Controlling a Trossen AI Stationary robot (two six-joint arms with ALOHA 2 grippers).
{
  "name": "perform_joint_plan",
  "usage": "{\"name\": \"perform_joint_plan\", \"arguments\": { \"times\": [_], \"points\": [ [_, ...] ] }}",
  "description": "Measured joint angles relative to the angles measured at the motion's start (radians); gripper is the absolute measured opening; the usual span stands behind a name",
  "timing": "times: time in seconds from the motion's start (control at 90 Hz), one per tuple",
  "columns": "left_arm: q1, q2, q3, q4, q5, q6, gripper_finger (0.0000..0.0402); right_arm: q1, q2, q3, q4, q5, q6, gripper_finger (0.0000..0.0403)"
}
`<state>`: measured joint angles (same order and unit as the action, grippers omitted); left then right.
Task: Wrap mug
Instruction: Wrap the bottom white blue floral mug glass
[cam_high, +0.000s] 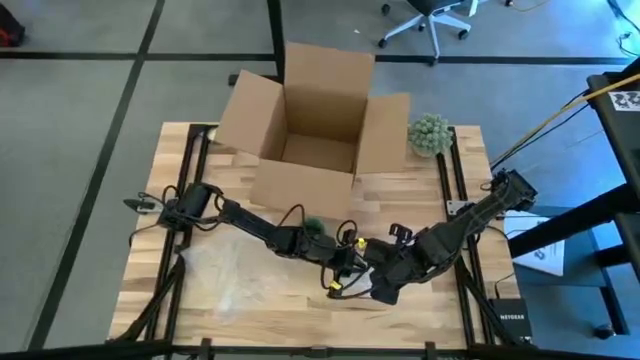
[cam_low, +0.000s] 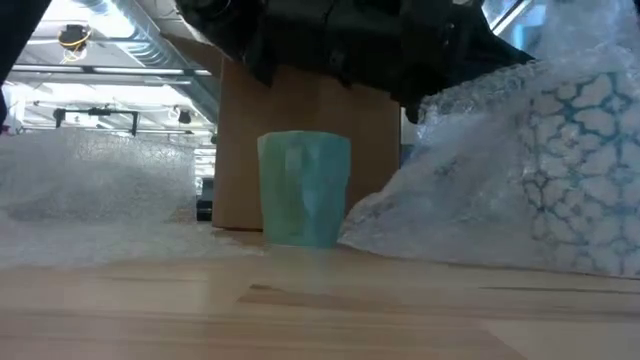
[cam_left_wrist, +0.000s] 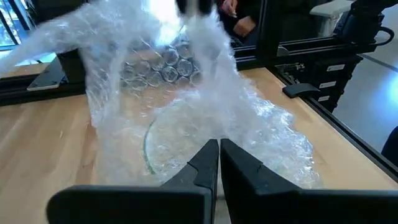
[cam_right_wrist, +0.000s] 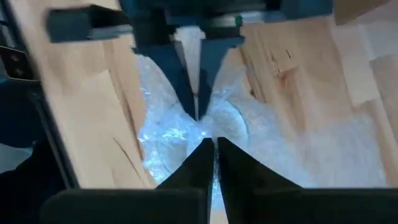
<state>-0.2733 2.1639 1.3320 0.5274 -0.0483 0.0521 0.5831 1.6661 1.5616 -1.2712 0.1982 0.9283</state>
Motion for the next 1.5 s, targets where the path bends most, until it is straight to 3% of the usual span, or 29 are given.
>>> {"name": "perform_joint_plan", "arguments": {
  "times": [0.267, 0.467, 0.578, 0.689, 0.822, 0.944, 1.122, 1.278, 1.5],
  "points": [
    [0.000, 0.000, 0.000, 0.000, 0.000, 0.000, 0.0000, -0.001, -0.037, 0.039, -0.045, -0.090, 0.005, 0.0115],
    [0.000, 0.000, 0.000, 0.001, 0.000, 0.000, 0.0000, 0.001, -0.072, 0.072, -0.214, -0.020, 0.064, 0.0137],
    [0.000, 0.000, -0.001, 0.001, 0.000, 0.000, 0.0000, 0.000, -0.074, 0.019, -0.303, 0.024, 0.109, 0.0130],
    [0.000, 0.000, -0.001, 0.001, 0.000, 0.000, 0.0000, 0.001, -0.072, -0.094, -0.264, -0.033, 0.104, 0.0107],
    [0.000, 0.000, -0.001, 0.001, 0.001, 0.000, 0.0000, 0.010, -0.072, -0.217, -0.117, -0.096, 0.087, 0.0053],
    [0.000, 0.000, -0.001, 0.001, 0.000, 0.005, 0.0000, 0.008, -0.071, -0.223, 0.026, -0.076, 0.055, 0.0007],
    [0.000, 0.000, -0.001, 0.001, 0.001, 0.006, 0.0000, 0.008, -0.071, -0.209, 0.244, -0.012, -0.020, 0.0016],
    [0.000, 0.000, -0.001, 0.000, 0.000, 0.007, 0.0000, 0.007, -0.040, -0.275, 0.415, -0.073, -0.050, 0.0002],
    [0.000, 0.001, 0.000, 0.001, 0.000, 0.007, 0.0000, 0.004, 0.018, -0.413, 0.491, -0.106, 0.043, 0.0001]
  ]
}}
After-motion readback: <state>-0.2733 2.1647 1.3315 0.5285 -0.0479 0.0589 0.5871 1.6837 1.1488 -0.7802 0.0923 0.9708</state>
